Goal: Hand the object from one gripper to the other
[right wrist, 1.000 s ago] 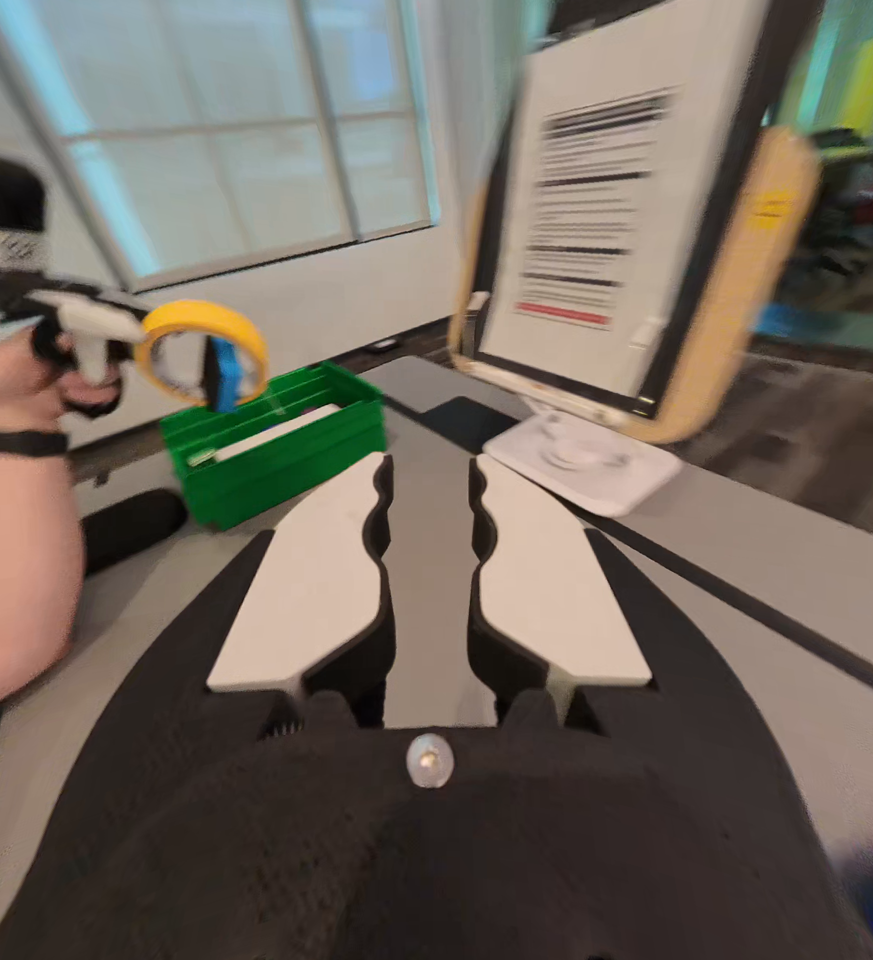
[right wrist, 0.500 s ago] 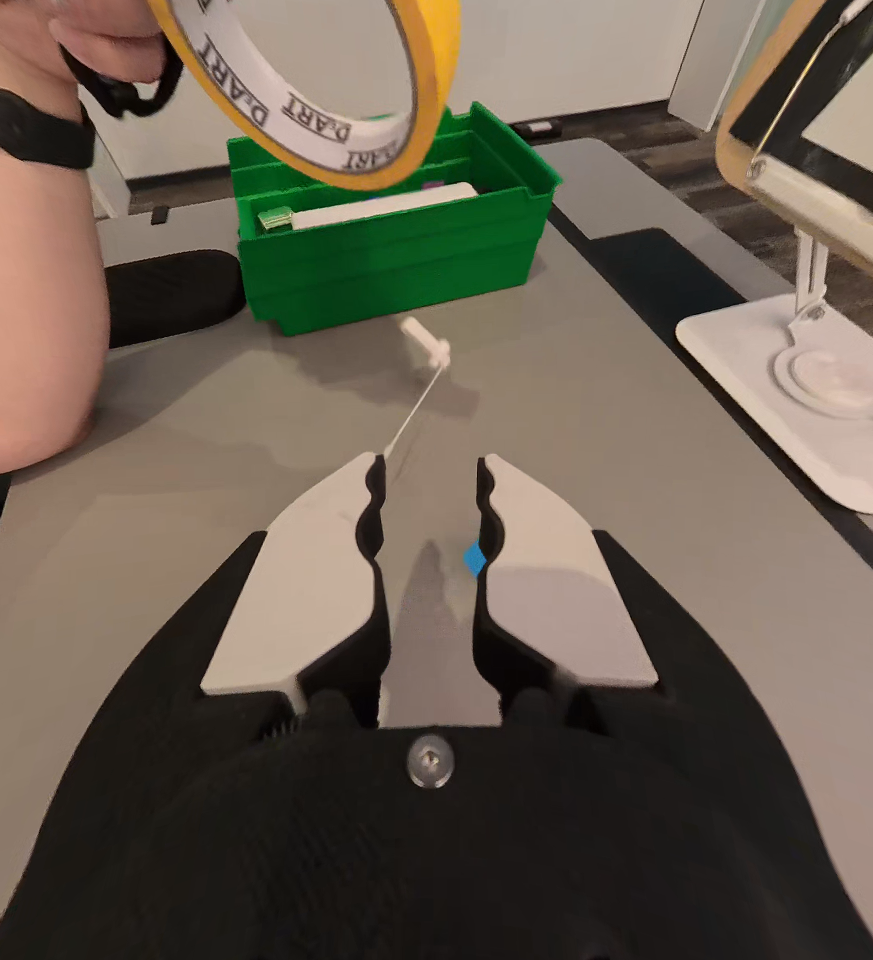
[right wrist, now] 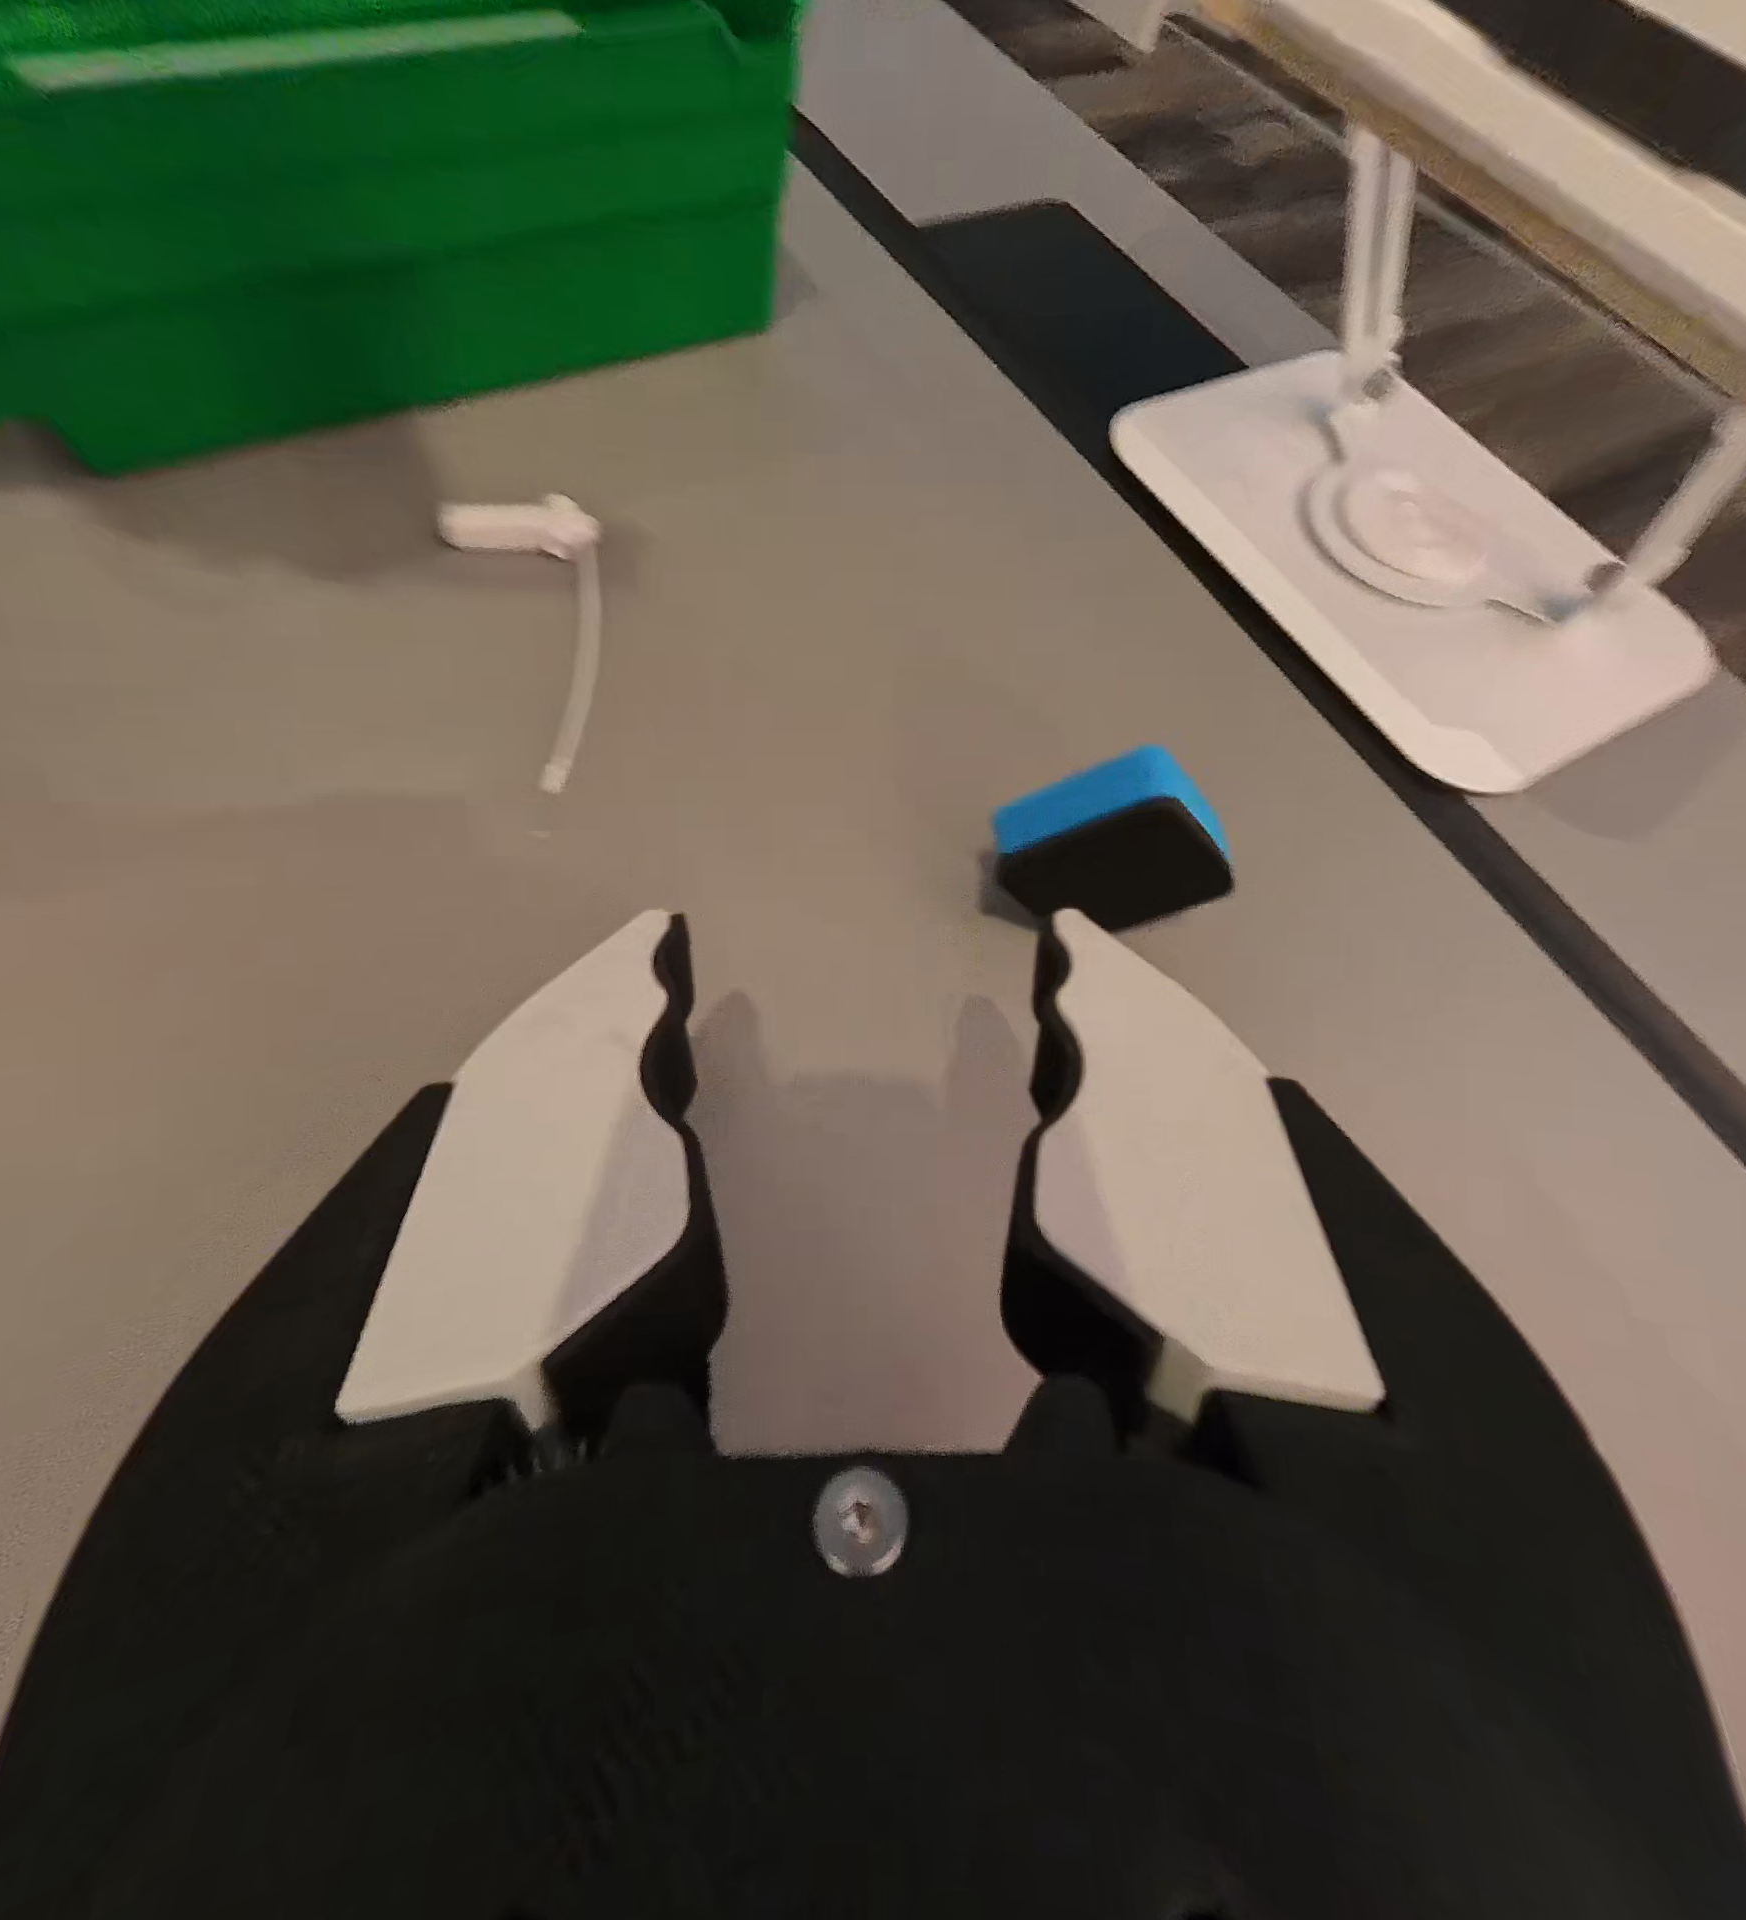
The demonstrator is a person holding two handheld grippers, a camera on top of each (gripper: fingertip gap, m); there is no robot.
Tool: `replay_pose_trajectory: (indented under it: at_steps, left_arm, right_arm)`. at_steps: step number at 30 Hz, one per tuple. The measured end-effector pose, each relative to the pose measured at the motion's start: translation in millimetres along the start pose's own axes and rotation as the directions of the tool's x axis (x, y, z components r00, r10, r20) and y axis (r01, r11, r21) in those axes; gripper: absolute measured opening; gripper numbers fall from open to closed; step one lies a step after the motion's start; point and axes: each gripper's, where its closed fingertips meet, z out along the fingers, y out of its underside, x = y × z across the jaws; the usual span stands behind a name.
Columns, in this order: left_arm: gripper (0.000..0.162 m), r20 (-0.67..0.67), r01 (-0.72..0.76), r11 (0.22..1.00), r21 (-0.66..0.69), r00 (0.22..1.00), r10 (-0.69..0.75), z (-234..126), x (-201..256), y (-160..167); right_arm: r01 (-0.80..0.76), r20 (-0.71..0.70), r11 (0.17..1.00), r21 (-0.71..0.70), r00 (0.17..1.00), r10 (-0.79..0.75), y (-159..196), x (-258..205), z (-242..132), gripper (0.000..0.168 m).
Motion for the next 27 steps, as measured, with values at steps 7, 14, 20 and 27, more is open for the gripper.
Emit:
replay_pose_trajectory:
  at_steps: [7,14,20,27]
  left_arm:
    - [0.02,-0.017,-0.038,0.991,0.13,0.999,0.041,-38,13,-20]
    - [0.02,-0.024,-0.03,0.974,0.226,0.999,0.036,-71,11,-28]
    - [0.019,-0.033,-0.001,0.955,0.298,0.999,0.011,-97,0,-31]
    - [0.018,0.006,-0.024,0.937,0.347,1.0,0.024,-111,-3,-37]
  right_arm:
    - [-0.051,-0.183,0.999,-0.012,0.982,0.048,16,51,55,0.094]
    - [-0.056,-0.242,0.97,-0.237,0.97,-0.003,29,101,97,0.093]
    - [-0.137,-0.099,0.978,-0.159,0.988,0.122,4,76,101,0.063]
    - [-0.05,0.347,0.942,0.33,0.935,-0.072,-196,-101,88,0.063]
